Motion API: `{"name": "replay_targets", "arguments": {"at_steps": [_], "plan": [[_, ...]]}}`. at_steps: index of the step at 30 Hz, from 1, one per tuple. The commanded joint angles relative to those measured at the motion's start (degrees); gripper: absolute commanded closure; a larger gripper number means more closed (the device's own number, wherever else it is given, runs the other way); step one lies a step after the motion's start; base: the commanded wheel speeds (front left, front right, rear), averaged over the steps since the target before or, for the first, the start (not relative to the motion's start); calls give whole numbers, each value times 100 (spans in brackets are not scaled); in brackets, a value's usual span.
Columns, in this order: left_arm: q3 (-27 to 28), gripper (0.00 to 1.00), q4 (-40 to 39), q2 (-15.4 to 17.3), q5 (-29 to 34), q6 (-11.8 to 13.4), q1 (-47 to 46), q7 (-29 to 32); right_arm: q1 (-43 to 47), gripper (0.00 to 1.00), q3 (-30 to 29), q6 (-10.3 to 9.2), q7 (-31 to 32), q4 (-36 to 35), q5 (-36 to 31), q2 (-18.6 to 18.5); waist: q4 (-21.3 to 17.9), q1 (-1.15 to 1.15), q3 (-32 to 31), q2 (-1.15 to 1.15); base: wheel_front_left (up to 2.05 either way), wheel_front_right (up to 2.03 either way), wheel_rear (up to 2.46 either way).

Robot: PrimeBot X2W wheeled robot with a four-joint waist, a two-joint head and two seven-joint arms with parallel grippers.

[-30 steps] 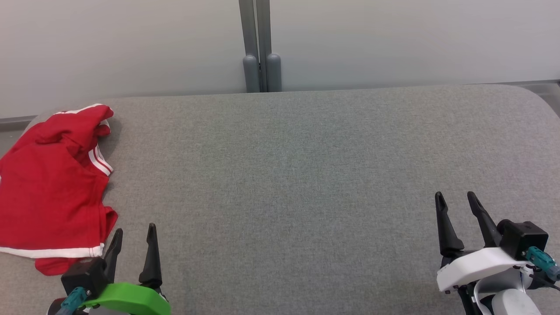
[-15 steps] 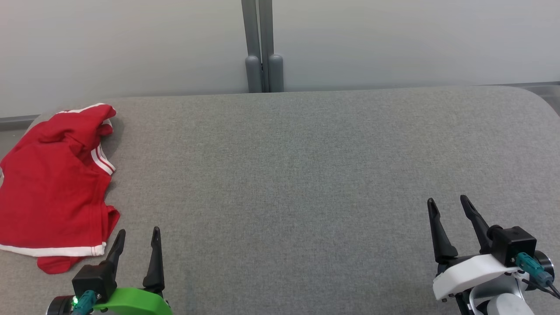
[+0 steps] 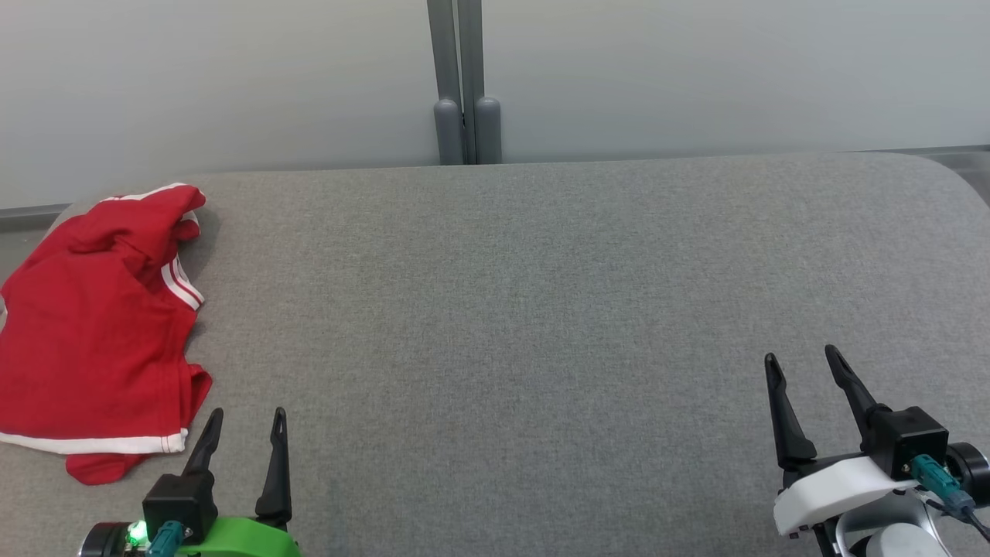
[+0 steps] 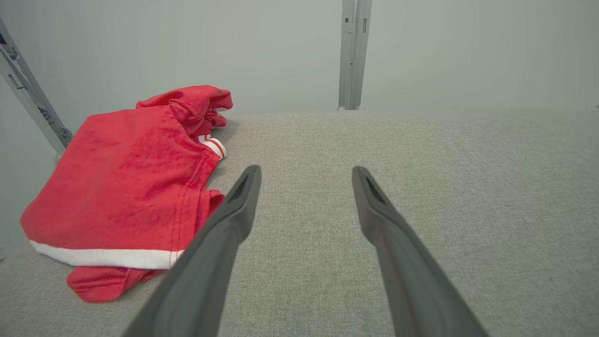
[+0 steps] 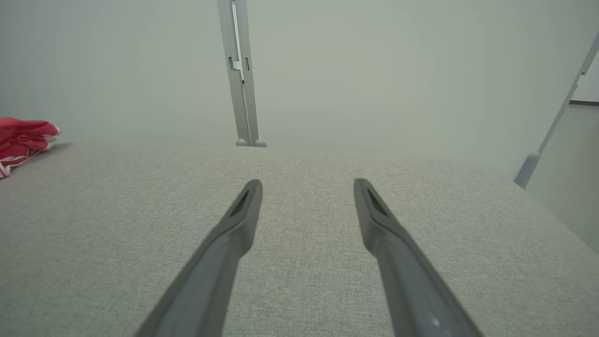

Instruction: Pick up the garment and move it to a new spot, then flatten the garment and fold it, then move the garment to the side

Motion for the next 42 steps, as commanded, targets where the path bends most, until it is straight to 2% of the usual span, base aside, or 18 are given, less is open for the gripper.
{"name": "replay_targets", "arguments": {"at_steps": [1,9,23,27,34,36,42], "plan": [[20,0,16,9,128,-21,52,-46,79,0,-16,0,-53,-36,-139,5,-2,0,0,0,0,0,0],[115,0,145,-48,350,-98,51,-131,123,0,-69,0,-135,-50,-427,36,5,0,3,0,0,0,0],[260,0,283,-144,207,-210,-74,-113,120,0,-198,0,-122,-85,-318,74,94,0,22,0,0,0,0],[343,0,322,-204,129,-178,-150,-112,171,0,-96,0,-122,-81,-294,114,519,0,-13,0,0,0,0],[468,0,438,-192,184,-148,-4,-112,85,0,166,0,-121,3,-217,191,1685,0,-131,0,0,0,0],[544,0,439,-170,180,-130,27,-112,44,0,261,-1,-121,37,-194,204,1915,0,-161,0,0,0,0],[648,0,395,-164,176,-163,75,-112,-27,0,440,-1,-121,84,-184,223,2118,0,-137,0,0,0,0]]}}
